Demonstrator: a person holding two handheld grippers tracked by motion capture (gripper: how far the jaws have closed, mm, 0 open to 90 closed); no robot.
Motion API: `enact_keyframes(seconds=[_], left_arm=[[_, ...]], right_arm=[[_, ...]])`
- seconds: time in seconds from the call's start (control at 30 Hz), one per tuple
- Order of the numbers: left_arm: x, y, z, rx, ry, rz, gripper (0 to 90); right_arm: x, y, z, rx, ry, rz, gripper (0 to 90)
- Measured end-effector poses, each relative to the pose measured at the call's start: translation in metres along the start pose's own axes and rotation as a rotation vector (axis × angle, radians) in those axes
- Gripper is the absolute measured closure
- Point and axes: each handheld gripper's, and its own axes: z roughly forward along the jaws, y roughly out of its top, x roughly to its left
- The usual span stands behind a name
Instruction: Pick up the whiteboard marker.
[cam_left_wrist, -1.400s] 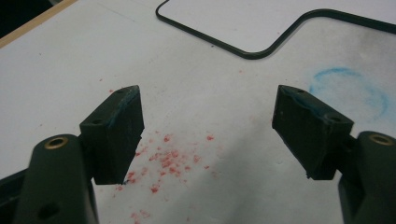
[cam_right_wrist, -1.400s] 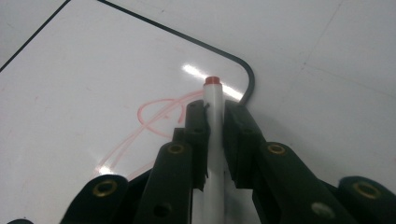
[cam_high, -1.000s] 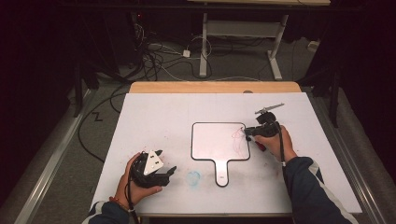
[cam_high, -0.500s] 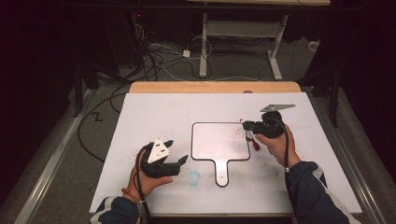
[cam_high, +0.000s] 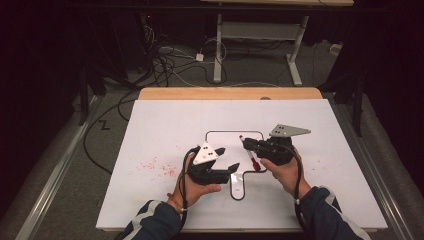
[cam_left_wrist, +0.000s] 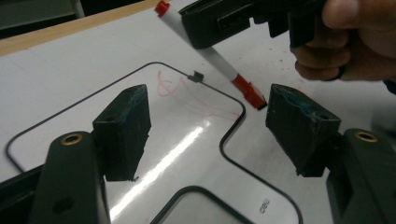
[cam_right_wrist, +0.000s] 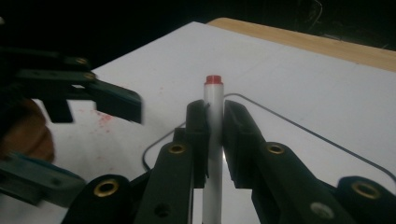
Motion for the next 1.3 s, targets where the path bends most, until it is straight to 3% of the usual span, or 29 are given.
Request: enact_keyframes(seconds=[0.1,0.27,0.37,0.57,0.83,1.0,1.2,1.23,1.27,1.3], left_arm=[[-0.003,0.000,0.014,0.001,-0.010,-0.024,32.7],[-0.002,0.003,0.022,-0.028,-0.052,-0.058,41.3],[-0.004,0.008,0.029,-0.019,-0.049,-0.045,44.1],[-0.004,0.020,0.044,-0.020,-0.054,-0.011,60.2],[-0.001,0.023,0.052,-0.021,-0.035,0.005,76.1],[0.003,0.024,0.057,0.003,-0.026,0.039,78.8],[0.005,0.027,0.070,0.014,-0.012,0.067,78.9],[0.007,0.028,0.072,0.016,-0.015,0.067,78.9],[0.008,0.030,0.075,0.013,-0.017,0.064,78.9],[0.010,0.031,0.078,0.011,-0.016,0.059,78.9]], right_arm=[[0.012,0.000,-0.001,-0.045,0.009,-0.011,81.6],[0.014,-0.001,-0.005,-0.089,-0.001,0.000,81.6],[0.012,-0.002,-0.006,-0.098,-0.004,0.000,81.6],[0.007,-0.007,-0.011,-0.133,-0.030,-0.006,81.5],[0.005,-0.007,-0.018,-0.158,-0.043,-0.012,81.4],[0.003,-0.010,-0.024,-0.149,-0.065,-0.036,81.3],[0.002,-0.012,-0.028,-0.122,-0.116,-0.063,69.3],[0.001,-0.014,-0.031,-0.117,-0.151,-0.066,56.9],[0.001,-0.014,-0.031,-0.117,-0.151,-0.066,56.9],[-0.001,-0.015,-0.038,-0.088,-0.210,-0.063,51.4]])
